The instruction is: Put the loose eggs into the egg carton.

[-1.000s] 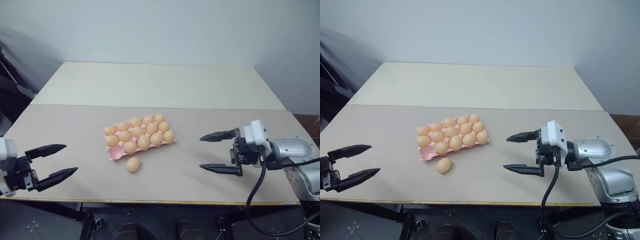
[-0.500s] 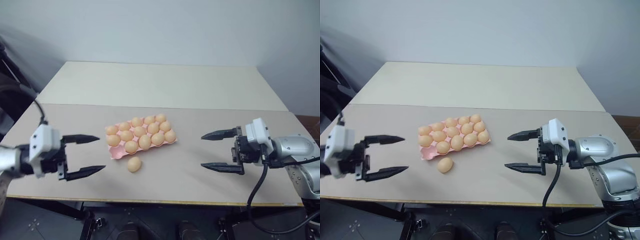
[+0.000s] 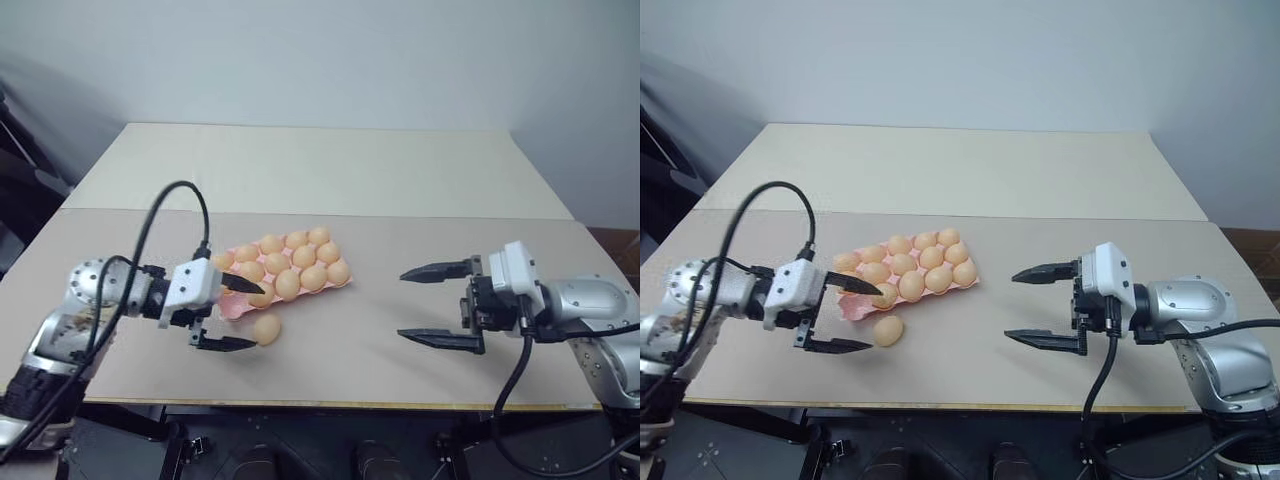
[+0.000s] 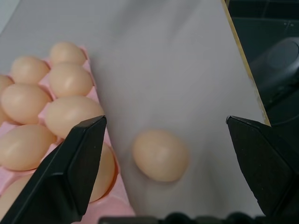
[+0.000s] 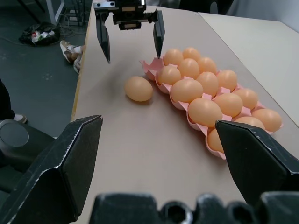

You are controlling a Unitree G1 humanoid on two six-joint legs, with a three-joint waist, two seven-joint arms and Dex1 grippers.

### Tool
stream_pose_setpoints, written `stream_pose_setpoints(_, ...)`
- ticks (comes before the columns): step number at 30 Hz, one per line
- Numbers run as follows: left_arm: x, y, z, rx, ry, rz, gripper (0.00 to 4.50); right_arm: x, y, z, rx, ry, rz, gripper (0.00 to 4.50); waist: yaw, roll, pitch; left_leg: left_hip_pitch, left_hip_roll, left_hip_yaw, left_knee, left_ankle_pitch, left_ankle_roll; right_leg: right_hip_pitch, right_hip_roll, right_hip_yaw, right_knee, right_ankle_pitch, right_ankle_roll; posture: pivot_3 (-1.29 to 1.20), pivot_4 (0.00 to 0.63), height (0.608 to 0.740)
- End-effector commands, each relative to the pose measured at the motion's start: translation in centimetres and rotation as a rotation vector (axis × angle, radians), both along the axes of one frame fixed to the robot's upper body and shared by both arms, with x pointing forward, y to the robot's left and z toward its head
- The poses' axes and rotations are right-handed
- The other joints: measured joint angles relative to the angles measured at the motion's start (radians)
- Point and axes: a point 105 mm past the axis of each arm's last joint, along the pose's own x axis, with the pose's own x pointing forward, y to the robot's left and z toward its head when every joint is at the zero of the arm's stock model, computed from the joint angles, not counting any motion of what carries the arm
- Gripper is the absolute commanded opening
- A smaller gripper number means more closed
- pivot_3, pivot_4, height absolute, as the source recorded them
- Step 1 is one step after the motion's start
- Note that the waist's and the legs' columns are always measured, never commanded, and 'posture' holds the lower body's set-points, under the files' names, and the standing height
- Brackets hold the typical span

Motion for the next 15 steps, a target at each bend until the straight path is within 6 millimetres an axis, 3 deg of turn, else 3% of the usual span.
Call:
stream_pose_setpoints(1, 0.5, -0.2, -0.4, 0.043, -0.047, -0.036, 4.47, -0.6, 0.1, 1.3, 0.01, -0.064, 0.012, 4.5, 0.0, 0.0, 0.0, 0.0, 0.0, 0.0, 0.0, 0.0, 0.0, 0.0, 0.0, 0.0, 0.0, 0.0, 0.0, 0.0, 0.15, 0.74)
stream_pose_setpoints(15, 1.9, -1.4, -2.6, 0.089, -0.035, -0.091, 4.47, -0.6, 0.2, 1.2, 0.016, -0.069, 0.01, 4.5, 0.001, 0.0, 0.0, 0.0, 0.0, -0.001, 0.0, 0.0, 0.0, 0.0, 0.0, 0.0, 0.0, 0.0, 0.0, 0.0, 0.15, 0.74)
